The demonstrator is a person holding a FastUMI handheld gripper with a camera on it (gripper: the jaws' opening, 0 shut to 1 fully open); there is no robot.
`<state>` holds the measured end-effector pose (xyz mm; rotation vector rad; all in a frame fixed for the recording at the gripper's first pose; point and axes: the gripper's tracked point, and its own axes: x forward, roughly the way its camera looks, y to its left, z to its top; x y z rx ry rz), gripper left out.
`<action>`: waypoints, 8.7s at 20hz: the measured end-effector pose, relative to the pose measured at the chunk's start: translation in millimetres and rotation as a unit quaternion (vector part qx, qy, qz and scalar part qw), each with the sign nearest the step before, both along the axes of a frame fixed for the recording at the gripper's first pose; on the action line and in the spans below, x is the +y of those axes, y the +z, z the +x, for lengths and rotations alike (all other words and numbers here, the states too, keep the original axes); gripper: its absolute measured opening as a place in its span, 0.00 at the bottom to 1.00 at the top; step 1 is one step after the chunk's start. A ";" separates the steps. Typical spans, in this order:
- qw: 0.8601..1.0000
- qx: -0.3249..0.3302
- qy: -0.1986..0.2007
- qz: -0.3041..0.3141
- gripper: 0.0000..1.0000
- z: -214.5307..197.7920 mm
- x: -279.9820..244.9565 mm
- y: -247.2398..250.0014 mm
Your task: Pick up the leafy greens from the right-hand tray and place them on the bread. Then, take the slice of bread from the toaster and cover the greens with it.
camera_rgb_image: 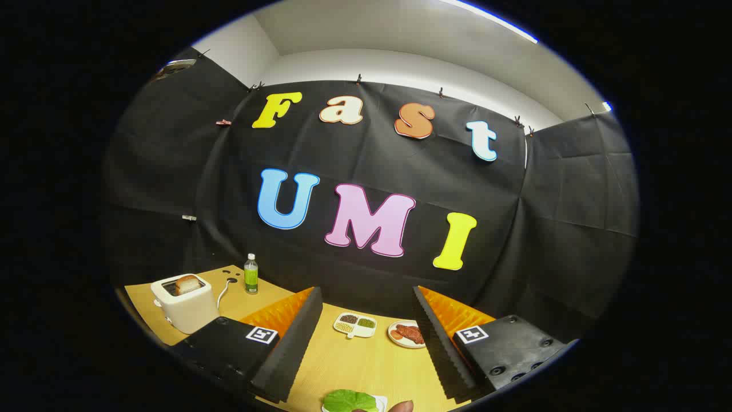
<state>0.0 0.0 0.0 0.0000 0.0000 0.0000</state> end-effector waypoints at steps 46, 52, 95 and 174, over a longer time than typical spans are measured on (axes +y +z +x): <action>0.824 0.501 0.260 -0.052 0.70 -55.2 33.5 -436.3; 0.825 0.508 0.248 -0.028 0.37 -52.8 32.8 -437.4; 0.866 0.396 0.296 -0.076 0.89 47.5 261.6 -317.8; 0.901 0.352 0.110 0.230 0.12 57.8 294.4 -243.9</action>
